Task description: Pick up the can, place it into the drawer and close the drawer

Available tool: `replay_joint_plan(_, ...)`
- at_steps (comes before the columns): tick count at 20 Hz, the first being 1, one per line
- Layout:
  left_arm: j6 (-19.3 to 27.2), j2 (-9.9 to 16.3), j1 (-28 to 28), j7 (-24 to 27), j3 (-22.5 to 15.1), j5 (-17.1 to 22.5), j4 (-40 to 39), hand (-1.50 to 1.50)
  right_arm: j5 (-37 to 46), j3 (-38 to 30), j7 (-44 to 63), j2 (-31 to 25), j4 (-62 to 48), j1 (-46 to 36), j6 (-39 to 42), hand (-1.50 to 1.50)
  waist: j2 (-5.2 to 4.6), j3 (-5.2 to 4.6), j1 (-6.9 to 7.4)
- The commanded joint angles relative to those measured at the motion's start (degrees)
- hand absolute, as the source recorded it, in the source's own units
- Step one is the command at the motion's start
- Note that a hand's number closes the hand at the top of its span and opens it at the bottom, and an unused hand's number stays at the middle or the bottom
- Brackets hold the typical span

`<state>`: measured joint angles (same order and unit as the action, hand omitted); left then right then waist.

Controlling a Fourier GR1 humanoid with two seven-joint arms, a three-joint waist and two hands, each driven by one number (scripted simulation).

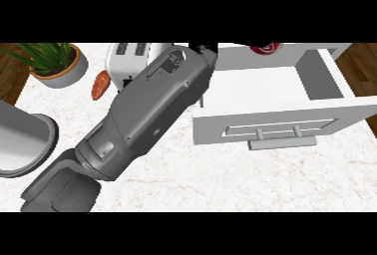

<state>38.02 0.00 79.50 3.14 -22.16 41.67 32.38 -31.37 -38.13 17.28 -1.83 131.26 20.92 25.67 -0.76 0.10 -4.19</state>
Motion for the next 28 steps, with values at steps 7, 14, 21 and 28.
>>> replay_joint_plan(7,3.09,0.0,-0.7,2.78,-8.45,6.09,-3.82,-1.5,-0.18,-0.68,-0.54,-1.44,-2.89,-1.16,1.4,-1.5,-0.2,0.05,-0.9)
replay_joint_plan(14,7.5,0.0,-1.22,4.5,-11.61,10.19,-3.5,-1.5,2.04,1.42,0.57,1.48,1.14,-1.15,-0.32,-1.5,-0.21,0.01,-1.09)
replay_joint_plan(21,6.51,0.0,2.35,4.42,-11.5,12.8,-7.79,-1.5,-0.73,-0.59,2.86,-2.04,0.8,-1.9,-0.83,-1.5,-0.37,0.0,-1.41)
replay_joint_plan(28,8.29,0.0,-0.77,9.79,-13.65,15.39,-4.52,-1.5,7.86,-1.93,-5.41,-2.27,1.77,-4.89,2.1,-1.5,-0.44,0.05,-1.46)
